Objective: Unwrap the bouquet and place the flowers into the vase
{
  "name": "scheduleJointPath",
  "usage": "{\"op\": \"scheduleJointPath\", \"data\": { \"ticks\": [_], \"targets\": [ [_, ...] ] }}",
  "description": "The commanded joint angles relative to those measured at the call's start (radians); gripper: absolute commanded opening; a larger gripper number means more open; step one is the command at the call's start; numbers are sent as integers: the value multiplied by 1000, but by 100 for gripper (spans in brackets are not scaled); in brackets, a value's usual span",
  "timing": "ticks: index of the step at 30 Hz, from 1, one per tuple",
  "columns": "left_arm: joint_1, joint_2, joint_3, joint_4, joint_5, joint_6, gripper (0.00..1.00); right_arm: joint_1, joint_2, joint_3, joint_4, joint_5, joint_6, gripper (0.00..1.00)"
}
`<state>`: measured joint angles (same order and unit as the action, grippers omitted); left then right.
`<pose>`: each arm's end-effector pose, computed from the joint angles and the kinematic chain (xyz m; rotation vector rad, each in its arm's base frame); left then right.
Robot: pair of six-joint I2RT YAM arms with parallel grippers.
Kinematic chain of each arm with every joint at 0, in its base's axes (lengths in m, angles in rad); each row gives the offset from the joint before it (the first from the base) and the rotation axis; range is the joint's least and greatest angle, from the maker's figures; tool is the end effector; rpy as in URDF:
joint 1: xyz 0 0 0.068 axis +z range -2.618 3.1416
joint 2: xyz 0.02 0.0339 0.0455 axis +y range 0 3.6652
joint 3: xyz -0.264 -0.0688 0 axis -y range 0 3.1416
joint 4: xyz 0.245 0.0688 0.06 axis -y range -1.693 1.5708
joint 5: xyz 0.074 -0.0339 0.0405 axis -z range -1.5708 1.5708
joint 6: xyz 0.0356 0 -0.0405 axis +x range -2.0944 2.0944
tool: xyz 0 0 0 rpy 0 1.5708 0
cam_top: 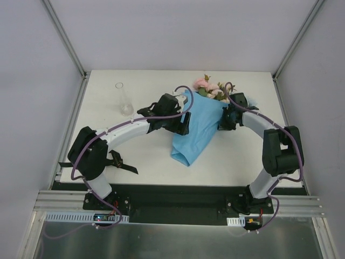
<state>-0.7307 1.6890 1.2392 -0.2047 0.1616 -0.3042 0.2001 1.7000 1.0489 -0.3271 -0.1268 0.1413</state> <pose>0.2825 -0.2608 0.2567 0.5812 2.2465 -0.7288 0.3385 0.0732 0.1839 -0.1250 2.5608 0.2933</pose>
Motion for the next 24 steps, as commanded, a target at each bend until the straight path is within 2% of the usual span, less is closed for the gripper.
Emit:
{"op": "scheduleJointPath", "data": {
  "ticks": [1,6,9,10,11,14,17,19,22,24],
  "targets": [
    [57,-48,22,-7,30,-27,76,-5,-25,76,-2,30,-34,8],
    [148,4,63,-7,102,-85,80,-8,-214,-22,-98,78,-45,17],
    [169,83,135,13,321,-99,78,-8,-356,-108,-130,58,-40,26],
    [160,116,155,28,446,-84,74,-8,-390,-145,-150,62,-36,28],
    [148,126,167,43,476,-78,73,-10,-426,-156,-161,67,-31,30],
    [70,147,210,96,570,-52,74,-24,-600,-171,-219,91,-11,35],
    [-8,204,278,105,672,-64,70,-39,-734,-126,-291,119,4,39],
    [-94,209,302,105,681,-14,70,-47,-804,-90,-344,241,17,43],
    [-208,186,299,97,668,77,74,-51,-919,-14,-400,397,43,50],
    [-251,175,290,94,676,129,85,-54,-974,22,-403,441,34,54]
  ]
}}
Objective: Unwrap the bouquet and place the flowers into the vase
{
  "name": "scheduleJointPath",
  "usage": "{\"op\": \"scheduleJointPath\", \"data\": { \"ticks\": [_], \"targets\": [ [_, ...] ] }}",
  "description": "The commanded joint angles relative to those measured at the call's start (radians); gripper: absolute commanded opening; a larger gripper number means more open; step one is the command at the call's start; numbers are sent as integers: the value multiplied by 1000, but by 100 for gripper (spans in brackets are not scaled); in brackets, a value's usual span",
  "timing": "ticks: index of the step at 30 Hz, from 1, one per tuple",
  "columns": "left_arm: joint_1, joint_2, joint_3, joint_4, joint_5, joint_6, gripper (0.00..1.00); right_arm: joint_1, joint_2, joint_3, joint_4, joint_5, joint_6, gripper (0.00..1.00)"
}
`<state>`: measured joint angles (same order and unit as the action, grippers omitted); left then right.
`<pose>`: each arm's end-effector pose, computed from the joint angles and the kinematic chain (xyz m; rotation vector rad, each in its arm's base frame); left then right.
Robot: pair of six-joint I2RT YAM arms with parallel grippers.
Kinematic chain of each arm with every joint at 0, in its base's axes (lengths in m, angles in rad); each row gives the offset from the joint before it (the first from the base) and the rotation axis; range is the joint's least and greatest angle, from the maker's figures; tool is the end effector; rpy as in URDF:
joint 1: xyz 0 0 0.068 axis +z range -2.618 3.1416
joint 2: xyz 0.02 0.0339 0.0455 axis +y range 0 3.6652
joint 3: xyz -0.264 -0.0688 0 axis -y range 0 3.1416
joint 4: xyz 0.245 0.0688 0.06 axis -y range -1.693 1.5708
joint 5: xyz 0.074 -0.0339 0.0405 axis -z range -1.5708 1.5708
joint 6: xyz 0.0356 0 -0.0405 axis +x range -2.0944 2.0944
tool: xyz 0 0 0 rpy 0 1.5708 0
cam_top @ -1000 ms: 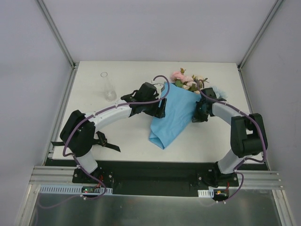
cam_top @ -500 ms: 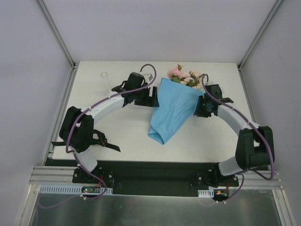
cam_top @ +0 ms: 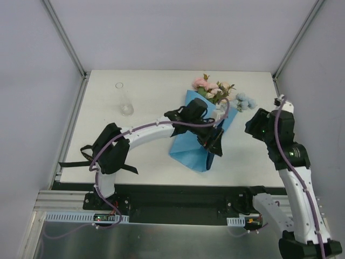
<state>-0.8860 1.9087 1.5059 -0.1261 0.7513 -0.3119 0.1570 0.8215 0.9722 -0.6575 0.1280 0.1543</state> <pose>0.2612 -0.3583 0.2713 1.1263 2.0154 -1.4620 0.1676 0.0219 0.3498 0.0754 2.0722 0.0579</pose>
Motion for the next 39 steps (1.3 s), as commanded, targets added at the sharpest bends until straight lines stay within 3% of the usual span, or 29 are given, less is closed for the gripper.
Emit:
{"op": "scheduleJointPath", "data": {
  "ticks": [1,5,8,10,12,16,19,20,26,31,32,34,36,37,39],
  "targets": [
    [-109,-49,20,11,92,152,88,-11,-104,106,-71,186,14,59],
    [-123,-101,-21,-7,-2,191,89,-14,-1,154,-74,49,-24,60],
    [-94,-223,-152,9,-183,215,81,-13,115,163,-39,-263,-39,60],
    [-68,-316,-212,29,-277,205,71,-2,187,157,-16,-367,-42,60],
    [-22,-388,-288,45,-334,165,67,30,304,154,-30,-419,-42,56],
    [33,-398,-316,-9,-377,138,90,38,375,19,13,-381,36,42],
    [-2,-314,-231,-107,-430,181,89,15,357,-76,48,-271,106,39],
    [-19,-254,-169,-130,-505,197,89,-17,347,-142,53,-236,140,38],
    [-137,42,118,-277,-708,302,88,-189,249,-314,93,-283,185,36],
    [-203,246,318,-348,-1061,431,88,-214,150,-342,68,-284,149,40],
    [-208,297,374,-371,-1105,453,86,-215,136,-342,68,-297,148,40],
    [-208,329,410,-377,-1186,468,74,-217,99,-337,70,-300,137,42],
    [-205,362,438,-383,-1228,505,58,-217,85,-329,70,-294,128,43],
    [-205,366,447,-386,-1300,507,43,-215,85,-319,67,-292,119,43],
    [-188,320,433,-386,-1348,478,34,-214,94,-308,73,-303,108,44]
  ]
}}
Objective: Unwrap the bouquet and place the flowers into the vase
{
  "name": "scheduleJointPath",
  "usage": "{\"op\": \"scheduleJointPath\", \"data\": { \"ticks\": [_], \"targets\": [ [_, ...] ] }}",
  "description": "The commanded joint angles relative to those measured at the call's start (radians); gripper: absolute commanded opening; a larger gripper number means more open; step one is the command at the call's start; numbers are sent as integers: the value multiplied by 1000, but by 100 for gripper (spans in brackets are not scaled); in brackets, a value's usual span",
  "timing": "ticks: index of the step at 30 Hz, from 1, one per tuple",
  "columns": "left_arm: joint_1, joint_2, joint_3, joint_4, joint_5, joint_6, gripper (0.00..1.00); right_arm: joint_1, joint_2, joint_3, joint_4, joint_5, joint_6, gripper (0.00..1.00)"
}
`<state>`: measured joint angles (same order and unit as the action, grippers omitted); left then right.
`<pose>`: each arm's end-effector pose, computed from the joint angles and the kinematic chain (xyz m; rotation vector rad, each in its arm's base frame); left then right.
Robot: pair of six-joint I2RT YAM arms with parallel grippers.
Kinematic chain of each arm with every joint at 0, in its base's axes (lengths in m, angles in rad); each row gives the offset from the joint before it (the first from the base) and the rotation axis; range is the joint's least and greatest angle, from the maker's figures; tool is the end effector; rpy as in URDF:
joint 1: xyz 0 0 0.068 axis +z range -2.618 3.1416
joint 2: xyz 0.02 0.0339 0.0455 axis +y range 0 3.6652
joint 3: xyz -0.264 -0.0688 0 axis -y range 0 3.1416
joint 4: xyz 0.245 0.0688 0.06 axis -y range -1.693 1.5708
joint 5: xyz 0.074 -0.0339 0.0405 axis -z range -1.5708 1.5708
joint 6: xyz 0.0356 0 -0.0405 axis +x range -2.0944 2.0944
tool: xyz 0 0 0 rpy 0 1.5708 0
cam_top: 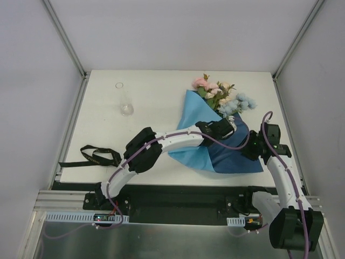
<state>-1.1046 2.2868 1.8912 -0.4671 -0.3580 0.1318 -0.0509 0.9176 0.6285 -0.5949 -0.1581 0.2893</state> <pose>0.2414 -0.4520 0.1921 1.2377 2.0124 -0.0302 0.1808 -0.0036 0.2264 0.3480 2.4381 0.2983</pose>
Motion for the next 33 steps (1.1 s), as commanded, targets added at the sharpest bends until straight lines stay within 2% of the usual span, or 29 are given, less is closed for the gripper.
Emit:
{"op": "scheduleJointPath", "data": {
  "ticks": [1,2,3,4,7,8,9,10,12,15,17,19,21,22,25,29,33],
  "targets": [
    [41,-90,14,-45,-234,11,21,-7,22,39,18,-33,-35,45],
    [54,-165,-9,-47,-217,-50,15,-7,41,46,26,-81,-53,45],
    [80,-209,-38,-45,-197,-78,13,-6,62,50,41,-107,-61,45],
    [98,-249,-91,-44,-176,-104,18,0,107,51,53,-135,-70,46],
    [165,-386,-188,-33,-24,-172,40,49,202,71,92,-222,-114,49],
    [179,-435,-210,-28,38,-201,51,72,226,95,93,-253,-131,52],
    [196,-453,-228,-27,88,-211,53,95,245,109,99,-264,-154,54],
    [210,-469,-244,-27,123,-222,53,146,272,120,104,-270,-159,57],
    [245,-500,-291,-30,140,-259,44,196,291,158,125,-276,-156,63],
    [307,-532,-375,-45,16,-296,35,296,339,210,130,-271,-145,66],
    [371,-590,-464,-56,-10,-319,38,379,382,267,133,-267,-139,66],
    [405,-641,-547,-56,14,-324,49,454,421,302,148,-262,-122,68],
    [417,-716,-573,-56,49,-307,58,497,476,326,173,-276,-118,69],
    [417,-737,-583,-57,94,-302,66,523,493,338,173,-271,-115,69],
    [422,-806,-558,-85,129,-311,78,516,517,315,167,-178,-67,69],
    [433,-790,-460,-172,45,-311,87,438,494,197,130,-71,-10,68],
    [434,-757,-377,-223,7,-265,88,310,399,82,127,-49,22,68]
  ]
}}
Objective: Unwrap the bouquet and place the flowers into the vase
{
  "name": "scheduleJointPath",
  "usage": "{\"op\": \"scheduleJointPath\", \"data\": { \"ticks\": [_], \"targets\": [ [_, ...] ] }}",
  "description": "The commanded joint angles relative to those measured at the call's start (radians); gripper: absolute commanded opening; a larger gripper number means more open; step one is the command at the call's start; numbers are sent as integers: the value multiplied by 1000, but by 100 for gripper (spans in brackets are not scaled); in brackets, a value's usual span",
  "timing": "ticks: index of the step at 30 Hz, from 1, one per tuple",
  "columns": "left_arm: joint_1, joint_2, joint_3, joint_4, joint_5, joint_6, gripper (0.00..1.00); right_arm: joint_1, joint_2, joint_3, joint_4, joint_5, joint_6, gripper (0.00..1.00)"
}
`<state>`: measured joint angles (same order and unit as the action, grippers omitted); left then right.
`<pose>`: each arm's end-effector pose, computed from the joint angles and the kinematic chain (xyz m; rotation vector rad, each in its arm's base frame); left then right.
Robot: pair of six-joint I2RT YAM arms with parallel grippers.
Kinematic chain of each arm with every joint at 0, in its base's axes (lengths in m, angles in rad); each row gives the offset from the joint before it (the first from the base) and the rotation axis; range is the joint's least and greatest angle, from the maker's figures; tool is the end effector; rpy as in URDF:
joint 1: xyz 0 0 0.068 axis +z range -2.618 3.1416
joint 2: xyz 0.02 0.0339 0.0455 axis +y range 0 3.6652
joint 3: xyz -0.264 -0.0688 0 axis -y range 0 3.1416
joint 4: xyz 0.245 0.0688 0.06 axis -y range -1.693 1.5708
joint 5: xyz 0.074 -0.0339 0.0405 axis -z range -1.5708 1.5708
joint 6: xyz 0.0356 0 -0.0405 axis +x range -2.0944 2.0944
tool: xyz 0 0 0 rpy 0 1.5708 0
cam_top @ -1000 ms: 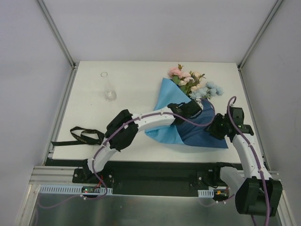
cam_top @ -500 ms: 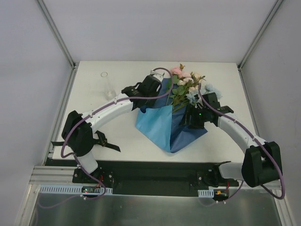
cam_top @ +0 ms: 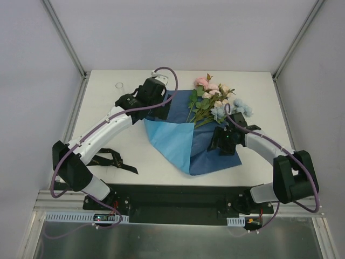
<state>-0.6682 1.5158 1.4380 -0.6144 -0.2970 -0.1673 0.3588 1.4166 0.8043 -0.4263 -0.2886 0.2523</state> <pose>0.2714 -0.2010 0.3489 0.3998 2.1938 -0.1199 0.2486 0.1041 0.1895 -0.2468 2.6504 0.5867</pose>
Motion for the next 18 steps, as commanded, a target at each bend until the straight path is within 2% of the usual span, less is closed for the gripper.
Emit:
{"op": "scheduleJointPath", "data": {
  "ticks": [1,2,5,6,8,9,11,12,14,16,18],
  "targets": [
    [-2,14,96,-77,-47,54,88,-157,-116,-111,-39,86,59,69],
    [-2,11,105,-76,-16,64,87,-187,-129,-126,-37,85,58,70],
    [-2,21,140,-56,238,100,84,-290,-162,-146,-43,81,39,70],
    [-2,35,162,-56,413,104,75,-323,-172,-140,-48,89,28,70],
    [-13,76,160,-41,507,86,67,-351,-183,-128,-64,108,19,70],
    [-19,89,151,-39,530,86,56,-356,-195,-117,-75,114,13,70],
    [-46,116,128,-39,486,97,48,-357,-217,-70,-115,144,-21,71],
    [-54,125,95,-41,452,104,39,-356,-250,-57,-121,144,-31,71],
    [-70,142,46,-44,362,121,32,-356,-287,-21,-137,117,-70,71],
    [-76,155,-33,-42,343,114,23,-350,-326,18,-170,126,-90,72],
    [-80,167,-100,-30,357,91,19,-334,-352,38,-193,140,-107,75]
  ]
}}
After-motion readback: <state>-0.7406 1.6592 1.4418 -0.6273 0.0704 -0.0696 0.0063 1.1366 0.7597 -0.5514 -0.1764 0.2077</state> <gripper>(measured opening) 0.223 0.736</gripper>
